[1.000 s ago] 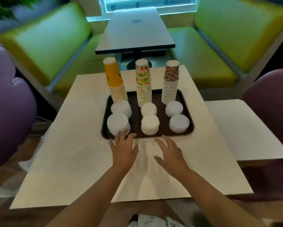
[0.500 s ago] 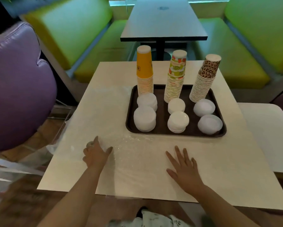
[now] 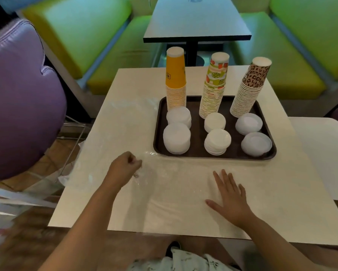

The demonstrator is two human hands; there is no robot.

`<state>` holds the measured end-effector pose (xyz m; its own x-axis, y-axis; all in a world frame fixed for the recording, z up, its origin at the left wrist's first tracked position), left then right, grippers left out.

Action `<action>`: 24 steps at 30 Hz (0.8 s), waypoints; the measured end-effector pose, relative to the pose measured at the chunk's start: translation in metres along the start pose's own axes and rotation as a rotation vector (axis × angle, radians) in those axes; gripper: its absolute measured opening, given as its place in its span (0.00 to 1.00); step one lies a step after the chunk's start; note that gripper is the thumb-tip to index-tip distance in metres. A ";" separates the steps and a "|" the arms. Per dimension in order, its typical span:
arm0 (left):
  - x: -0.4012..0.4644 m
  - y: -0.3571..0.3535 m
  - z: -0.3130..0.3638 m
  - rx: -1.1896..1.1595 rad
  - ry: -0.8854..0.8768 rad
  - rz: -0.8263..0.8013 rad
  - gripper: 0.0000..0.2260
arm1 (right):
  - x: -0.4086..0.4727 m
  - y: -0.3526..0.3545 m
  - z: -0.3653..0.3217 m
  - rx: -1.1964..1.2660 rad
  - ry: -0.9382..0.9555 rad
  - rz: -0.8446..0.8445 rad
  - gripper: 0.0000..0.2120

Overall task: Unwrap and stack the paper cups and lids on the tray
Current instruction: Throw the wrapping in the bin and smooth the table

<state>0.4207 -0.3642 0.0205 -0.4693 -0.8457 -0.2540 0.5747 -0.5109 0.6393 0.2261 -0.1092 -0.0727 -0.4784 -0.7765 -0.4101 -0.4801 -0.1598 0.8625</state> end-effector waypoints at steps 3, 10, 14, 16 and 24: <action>-0.019 -0.004 0.071 0.103 -0.179 -0.067 0.09 | -0.008 0.028 -0.035 0.370 0.080 0.060 0.46; -0.083 -0.086 0.192 0.133 -0.480 -0.348 0.07 | -0.037 0.085 -0.064 1.231 0.234 0.109 0.46; -0.095 -0.121 0.211 -0.003 -0.578 -0.399 0.11 | -0.045 0.111 -0.024 1.435 0.206 0.320 0.30; -0.092 -0.126 0.208 -0.018 -0.647 -0.272 0.17 | -0.047 0.115 0.014 1.483 0.098 0.445 0.25; -0.074 -0.238 0.080 0.676 -0.471 -0.494 0.28 | -0.048 0.073 0.117 1.201 -0.322 0.557 0.39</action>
<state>0.2650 -0.1681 -0.0544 -0.8606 -0.3349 -0.3836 -0.1991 -0.4721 0.8588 0.1285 -0.0124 -0.0248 -0.8869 -0.3610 -0.2882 -0.4275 0.8779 0.2159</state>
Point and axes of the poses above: each hand's wrist, its own x-axis towards the middle knuckle, its own y-axis out of the back of the hand, z = x × y, the point moved 10 cm from there along x, towards the middle knuckle, and after that the axes turned 1 degree about -x, right-handed, at the moved point
